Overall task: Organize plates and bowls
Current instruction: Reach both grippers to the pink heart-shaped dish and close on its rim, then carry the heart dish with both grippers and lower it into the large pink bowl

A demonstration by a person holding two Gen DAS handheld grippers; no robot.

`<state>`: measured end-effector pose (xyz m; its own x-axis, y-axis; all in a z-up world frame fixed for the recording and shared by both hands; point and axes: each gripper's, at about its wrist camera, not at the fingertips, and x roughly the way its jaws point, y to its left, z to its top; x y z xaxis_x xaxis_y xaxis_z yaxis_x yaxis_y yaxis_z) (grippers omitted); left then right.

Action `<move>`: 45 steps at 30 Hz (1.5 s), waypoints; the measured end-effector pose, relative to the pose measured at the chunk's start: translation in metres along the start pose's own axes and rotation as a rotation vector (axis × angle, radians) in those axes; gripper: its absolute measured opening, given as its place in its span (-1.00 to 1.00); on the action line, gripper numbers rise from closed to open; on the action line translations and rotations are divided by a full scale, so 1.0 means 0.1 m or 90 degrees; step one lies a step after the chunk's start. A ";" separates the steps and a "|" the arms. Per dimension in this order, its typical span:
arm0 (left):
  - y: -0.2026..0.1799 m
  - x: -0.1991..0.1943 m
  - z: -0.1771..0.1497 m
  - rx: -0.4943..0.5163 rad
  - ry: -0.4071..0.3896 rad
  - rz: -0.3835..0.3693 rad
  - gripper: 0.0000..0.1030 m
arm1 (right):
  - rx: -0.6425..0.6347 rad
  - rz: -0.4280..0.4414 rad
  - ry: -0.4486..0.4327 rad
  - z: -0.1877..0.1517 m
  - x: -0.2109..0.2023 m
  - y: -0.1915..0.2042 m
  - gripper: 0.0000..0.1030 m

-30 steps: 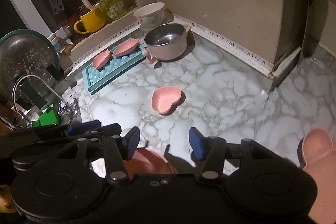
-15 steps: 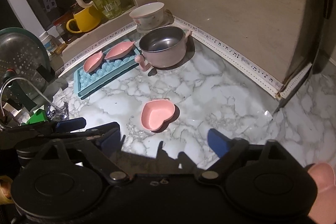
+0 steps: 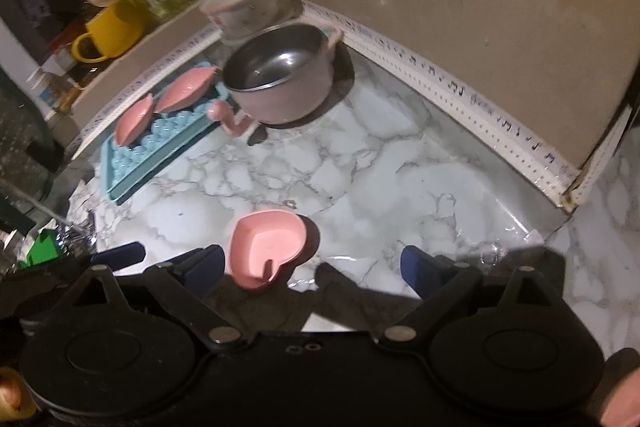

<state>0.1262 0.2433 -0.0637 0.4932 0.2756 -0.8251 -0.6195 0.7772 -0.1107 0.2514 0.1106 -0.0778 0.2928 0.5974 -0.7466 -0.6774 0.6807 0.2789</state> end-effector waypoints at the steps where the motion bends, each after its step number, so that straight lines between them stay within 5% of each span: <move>1: 0.00 0.04 0.01 0.000 0.004 0.001 0.48 | 0.005 -0.001 0.006 0.02 0.06 -0.02 0.82; 14: -0.06 0.36 0.03 0.000 0.040 0.000 0.48 | 0.027 0.008 0.059 0.17 0.56 -0.07 0.34; 23: -0.04 0.46 0.08 -0.004 0.045 -0.002 0.45 | 0.019 0.013 0.077 0.19 0.70 0.00 -0.23; 28: -0.06 0.49 0.08 -0.003 0.050 -0.013 0.21 | 0.019 0.019 0.083 0.21 0.74 0.02 -0.46; 30: -0.06 0.50 0.07 -0.002 0.054 -0.016 -0.09 | 0.014 0.020 0.088 0.20 0.75 0.04 -0.59; 39: -0.08 0.53 0.06 -0.001 0.059 -0.030 -0.66 | 0.004 0.020 0.089 0.19 0.77 0.09 -0.90; 45: -0.08 0.51 0.05 0.000 0.057 -0.035 -0.80 | 0.003 0.016 0.084 0.17 0.76 0.09 -0.96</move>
<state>0.1592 0.2538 -0.1026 0.4701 0.1807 -0.8639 -0.5933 0.7894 -0.1577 0.2788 0.1694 -0.1211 0.1852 0.5533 -0.8121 -0.6800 0.6688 0.3006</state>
